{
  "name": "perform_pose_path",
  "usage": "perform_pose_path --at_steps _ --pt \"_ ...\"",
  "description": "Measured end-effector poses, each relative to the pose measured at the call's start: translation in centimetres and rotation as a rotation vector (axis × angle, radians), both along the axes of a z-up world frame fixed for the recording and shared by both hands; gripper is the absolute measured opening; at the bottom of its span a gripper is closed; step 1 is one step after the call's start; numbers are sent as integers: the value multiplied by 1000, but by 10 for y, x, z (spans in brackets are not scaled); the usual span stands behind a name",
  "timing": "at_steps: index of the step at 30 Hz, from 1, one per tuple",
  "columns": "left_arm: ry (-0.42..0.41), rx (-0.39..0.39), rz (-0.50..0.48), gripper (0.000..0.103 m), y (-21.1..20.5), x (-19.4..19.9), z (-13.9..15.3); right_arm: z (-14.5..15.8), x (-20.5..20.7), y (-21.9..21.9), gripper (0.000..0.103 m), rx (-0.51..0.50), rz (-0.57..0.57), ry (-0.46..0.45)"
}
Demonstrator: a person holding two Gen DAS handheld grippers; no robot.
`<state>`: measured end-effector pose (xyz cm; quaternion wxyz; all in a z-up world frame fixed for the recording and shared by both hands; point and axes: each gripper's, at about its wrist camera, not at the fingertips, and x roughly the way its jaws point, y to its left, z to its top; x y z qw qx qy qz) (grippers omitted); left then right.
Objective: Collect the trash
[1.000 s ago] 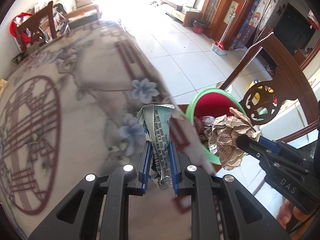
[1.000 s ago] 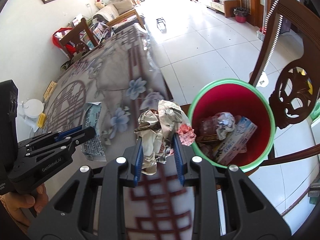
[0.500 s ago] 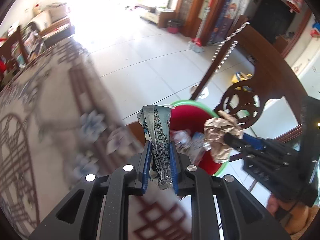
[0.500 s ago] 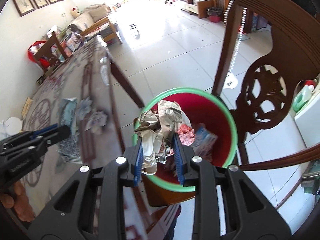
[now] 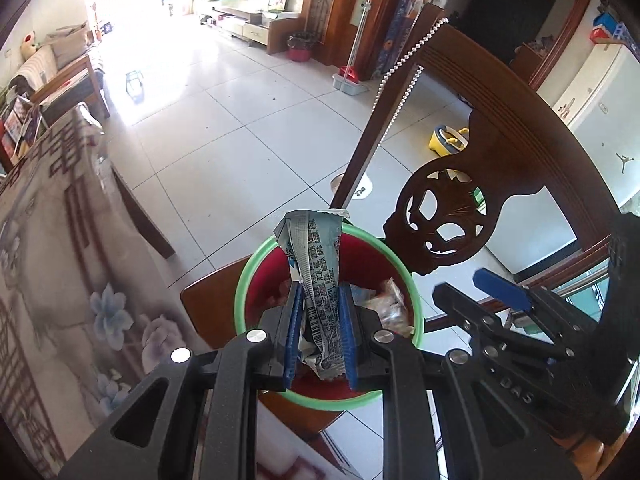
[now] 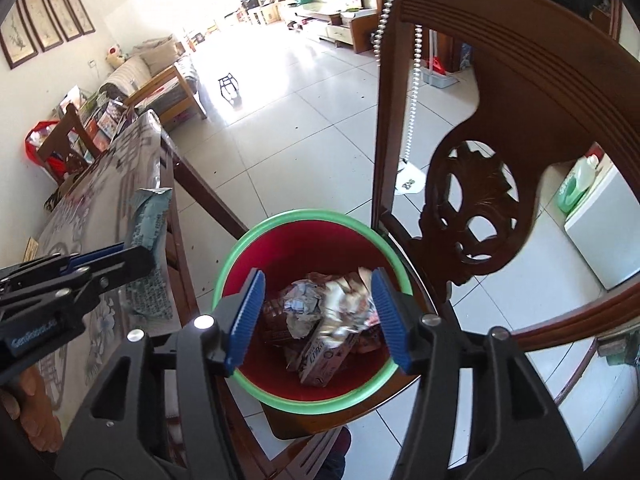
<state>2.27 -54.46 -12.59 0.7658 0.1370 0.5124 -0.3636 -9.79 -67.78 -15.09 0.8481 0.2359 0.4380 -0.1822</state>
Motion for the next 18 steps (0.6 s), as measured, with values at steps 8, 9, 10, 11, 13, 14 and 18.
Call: perform_pose_path --at_steps 8,9,10,11,13,14,18 --pt "-31 -6 -31 51 0 -12 2 8 -27 5 57 8 -66 3" --pt "-36 -6 -36 51 3 -13 4 10 -29 7 58 5 -70 2" --pt "-41 -8 -38 52 6 -15 5 12 -31 9 58 6 -73 0" --pt "-47 -10 -39 52 11 -17 8 14 -33 12 58 7 -77 -3" --pt "-58 -15 -34 54 21 -19 14 16 -34 17 58 8 -79 -11" --pt "-67 -19 -27 59 28 -20 17 18 -33 21 59 6 -77 -14" --pt "-102 -37 14 62 65 -21 32 27 -28 45 61 -5 -51 -32"
